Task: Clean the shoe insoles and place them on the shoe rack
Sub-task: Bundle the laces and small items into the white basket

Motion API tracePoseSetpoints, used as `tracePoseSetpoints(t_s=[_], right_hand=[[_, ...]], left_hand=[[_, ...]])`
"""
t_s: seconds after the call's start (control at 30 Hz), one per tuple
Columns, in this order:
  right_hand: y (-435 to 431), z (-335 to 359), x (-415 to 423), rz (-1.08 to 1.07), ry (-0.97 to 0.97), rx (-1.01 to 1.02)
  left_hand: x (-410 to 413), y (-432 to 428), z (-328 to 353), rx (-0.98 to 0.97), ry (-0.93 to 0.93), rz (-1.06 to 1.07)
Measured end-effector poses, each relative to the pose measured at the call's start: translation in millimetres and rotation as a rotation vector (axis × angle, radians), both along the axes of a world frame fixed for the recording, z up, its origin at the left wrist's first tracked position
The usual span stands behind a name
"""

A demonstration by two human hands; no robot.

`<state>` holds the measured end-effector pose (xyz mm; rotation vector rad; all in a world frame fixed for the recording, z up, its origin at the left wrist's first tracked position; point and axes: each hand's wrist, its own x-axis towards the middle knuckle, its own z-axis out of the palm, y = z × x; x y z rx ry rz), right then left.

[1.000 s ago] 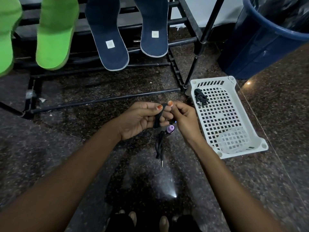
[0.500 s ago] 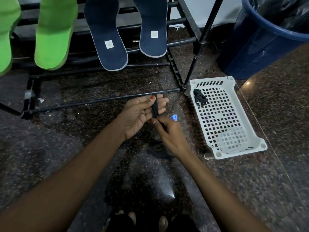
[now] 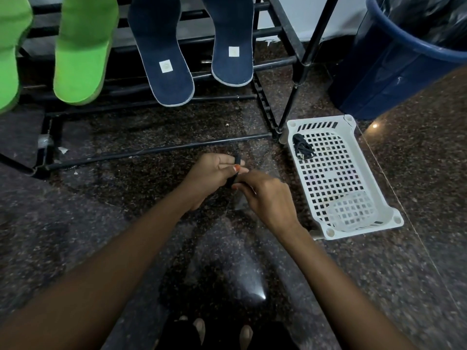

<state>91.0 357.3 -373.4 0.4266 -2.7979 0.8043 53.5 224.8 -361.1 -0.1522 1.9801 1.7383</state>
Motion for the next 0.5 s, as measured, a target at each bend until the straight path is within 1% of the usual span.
tracePoseSetpoints(t_s=[0.07, 0.1, 0.23, 0.37, 0.5], right_hand=[[3.1, 2.7, -3.8, 0.002, -0.054, -0.110], [4.4, 3.7, -5.4, -0.003, -0.071, -0.153], [9.0, 6.8, -12.5, -0.071, -0.116, -0.353], [9.0, 10.3, -14.0, -0.124, -0.253, -0.572], [9.5, 10.1, -14.9, -0.162, -0.233, -0.629]], left_hand=[[1.2, 0.1, 0.5, -0.099, 0.010, -0.044], [1.3, -0.7, 0.7, -0.117, 0.003, -0.062], [3.3, -4.3, 5.1, -0.044, -0.013, -0.191], [1.9, -5.2, 7.0, 0.038, -0.026, -0.222], [1.8, -7.3, 7.8, 0.067, -0.046, -0.254]])
